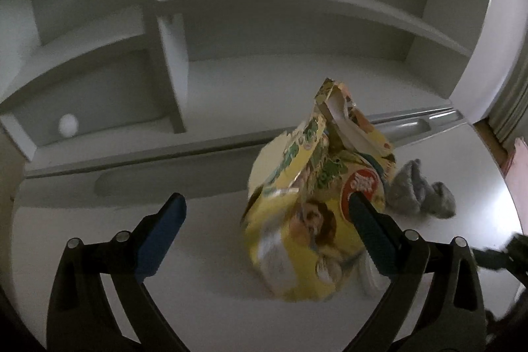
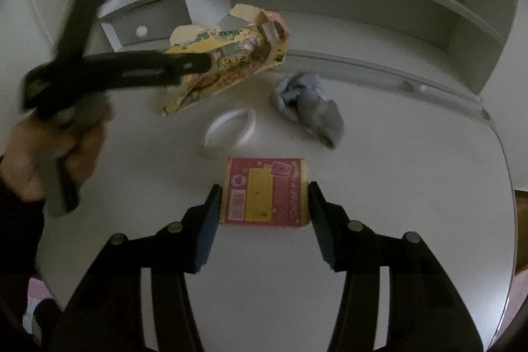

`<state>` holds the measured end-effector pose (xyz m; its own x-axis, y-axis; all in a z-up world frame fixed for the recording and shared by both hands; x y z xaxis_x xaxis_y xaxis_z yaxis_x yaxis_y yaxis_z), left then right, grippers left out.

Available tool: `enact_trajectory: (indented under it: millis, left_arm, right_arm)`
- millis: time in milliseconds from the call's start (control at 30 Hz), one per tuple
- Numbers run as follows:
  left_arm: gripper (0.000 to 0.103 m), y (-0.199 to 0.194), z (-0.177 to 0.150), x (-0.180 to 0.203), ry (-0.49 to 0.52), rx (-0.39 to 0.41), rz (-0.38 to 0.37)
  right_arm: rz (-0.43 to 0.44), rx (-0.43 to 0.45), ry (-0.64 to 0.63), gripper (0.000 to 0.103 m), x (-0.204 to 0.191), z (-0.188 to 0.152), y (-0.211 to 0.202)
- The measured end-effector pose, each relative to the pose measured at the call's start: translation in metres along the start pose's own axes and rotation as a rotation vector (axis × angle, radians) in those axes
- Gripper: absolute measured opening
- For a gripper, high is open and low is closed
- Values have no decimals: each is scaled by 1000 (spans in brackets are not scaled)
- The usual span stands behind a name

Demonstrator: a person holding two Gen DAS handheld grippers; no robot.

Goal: Collect trash
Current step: 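Grasp the yellow snack bag with the left tool while the right tool grasps the pink box, then carry the snack bag and pink box over the black bin and open both tools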

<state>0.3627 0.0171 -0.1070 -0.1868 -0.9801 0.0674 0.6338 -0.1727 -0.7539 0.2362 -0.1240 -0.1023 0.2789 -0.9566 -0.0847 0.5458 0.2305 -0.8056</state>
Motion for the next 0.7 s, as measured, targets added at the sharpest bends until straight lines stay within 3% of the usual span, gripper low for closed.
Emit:
enact_trajectory:
  millis: [33, 67, 133, 233, 367, 500, 700]
  left_arm:
    - [73, 6, 1, 1, -1, -13, 3]
    - [43, 10, 0, 2, -1, -33, 3]
    - [30, 13, -3, 3, -29, -69, -16]
    - [9, -11, -9, 11, -60, -51, -19]
    - [8, -59, -18, 32, -65, 11, -20]
    - [8, -114, -31, 94, -7, 72, -71]
    - [8, -151, -70, 269, 237, 90, -302]
  right_arm:
    - [3, -1, 3, 51, 2, -5, -4]
    - [6, -2, 6, 51, 4, -9, -8]
    - [6, 5, 9, 51, 9, -18, -18]
    - [-9, 35, 32, 51, 27, -33, -42]
    - [-43, 93, 92, 51, 63, -57, -91]
    - [-110, 148, 186, 51, 114, -95, -142]
    - [-251, 181, 428, 51, 223, -203, -215]
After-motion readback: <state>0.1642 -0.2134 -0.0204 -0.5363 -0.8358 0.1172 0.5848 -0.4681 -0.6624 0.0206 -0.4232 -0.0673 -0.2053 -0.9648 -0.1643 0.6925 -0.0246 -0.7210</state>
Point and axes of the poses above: each gripper's, at about its wrist camera, not at the fingertips, and y roughly the way its jaws point, x to its right, z to its top, the point moved 7 cm from there along y, roughly the way its jaws point, and after that the axes turned 1 degree about -z, right-handed, at the moved point
